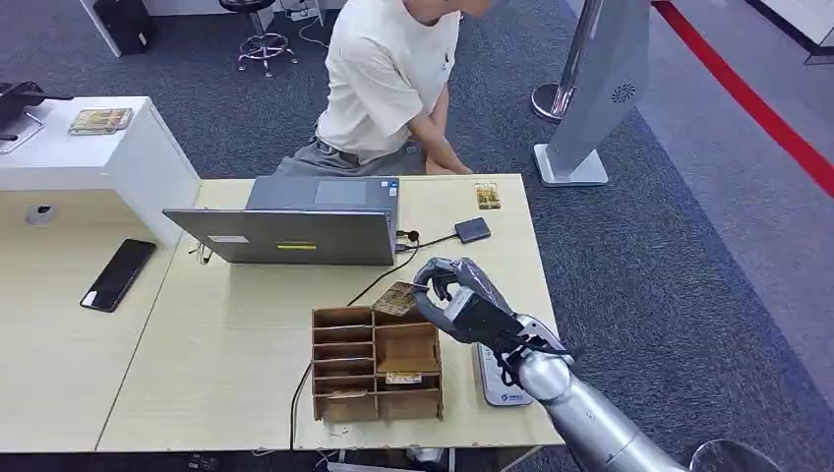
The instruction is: Pass the card to the sensor for recognition and then transmit it.
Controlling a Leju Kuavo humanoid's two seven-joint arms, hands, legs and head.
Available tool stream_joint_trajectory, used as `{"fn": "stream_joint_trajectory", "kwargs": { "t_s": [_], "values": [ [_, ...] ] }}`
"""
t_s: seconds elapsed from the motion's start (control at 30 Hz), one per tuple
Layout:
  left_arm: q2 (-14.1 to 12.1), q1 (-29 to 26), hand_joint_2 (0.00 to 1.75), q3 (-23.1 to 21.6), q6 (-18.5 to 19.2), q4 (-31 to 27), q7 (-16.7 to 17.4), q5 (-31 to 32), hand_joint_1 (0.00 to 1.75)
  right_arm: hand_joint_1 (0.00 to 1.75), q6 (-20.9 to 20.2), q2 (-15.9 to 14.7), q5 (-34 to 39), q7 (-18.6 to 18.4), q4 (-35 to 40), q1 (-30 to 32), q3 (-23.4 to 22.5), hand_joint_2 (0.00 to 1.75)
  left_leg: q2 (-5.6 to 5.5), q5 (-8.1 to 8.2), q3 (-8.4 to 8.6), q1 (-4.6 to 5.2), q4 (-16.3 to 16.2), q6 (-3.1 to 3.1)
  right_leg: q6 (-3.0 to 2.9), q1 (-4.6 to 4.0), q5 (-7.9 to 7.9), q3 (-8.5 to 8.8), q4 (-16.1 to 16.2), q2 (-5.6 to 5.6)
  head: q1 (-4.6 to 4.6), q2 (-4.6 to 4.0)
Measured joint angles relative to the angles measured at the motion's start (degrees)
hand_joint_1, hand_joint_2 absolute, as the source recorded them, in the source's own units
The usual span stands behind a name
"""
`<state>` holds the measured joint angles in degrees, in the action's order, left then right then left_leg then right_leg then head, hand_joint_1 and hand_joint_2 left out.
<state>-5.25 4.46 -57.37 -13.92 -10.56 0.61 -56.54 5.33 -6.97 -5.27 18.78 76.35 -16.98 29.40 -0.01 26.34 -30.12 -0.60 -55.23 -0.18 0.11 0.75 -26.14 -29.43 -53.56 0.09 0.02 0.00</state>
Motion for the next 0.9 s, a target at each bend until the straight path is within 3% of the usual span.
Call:
{"fn": "stream_joint_trajectory", "kwargs": {
  "t_s": [0.53,0.9],
  "values": [
    [0.0,0.4,0.0,0.0,-0.1,0.0,0.5,1.0,0.0,1.75,2.3,2.7,-2.4,2.1,-4.1,-4.9,1.3,1.75,-0.01,-0.03,-0.01,0.0,0.0,0.01,0.0,0.0,0.0,0.0,0.0,-0.01,0.0,0.0],
    [0.0,1.3,0.0,0.0,-0.1,0.0,1.1,2.2,0.0,1.75,5.0,5.8,-5.2,3.5,-10.4,-12.2,2.6,1.75,0.0,-0.08,-0.01,-0.01,0.0,0.02,0.01,0.0,0.04,-0.01,0.0,0.01,0.0,0.0]
  ]
}}
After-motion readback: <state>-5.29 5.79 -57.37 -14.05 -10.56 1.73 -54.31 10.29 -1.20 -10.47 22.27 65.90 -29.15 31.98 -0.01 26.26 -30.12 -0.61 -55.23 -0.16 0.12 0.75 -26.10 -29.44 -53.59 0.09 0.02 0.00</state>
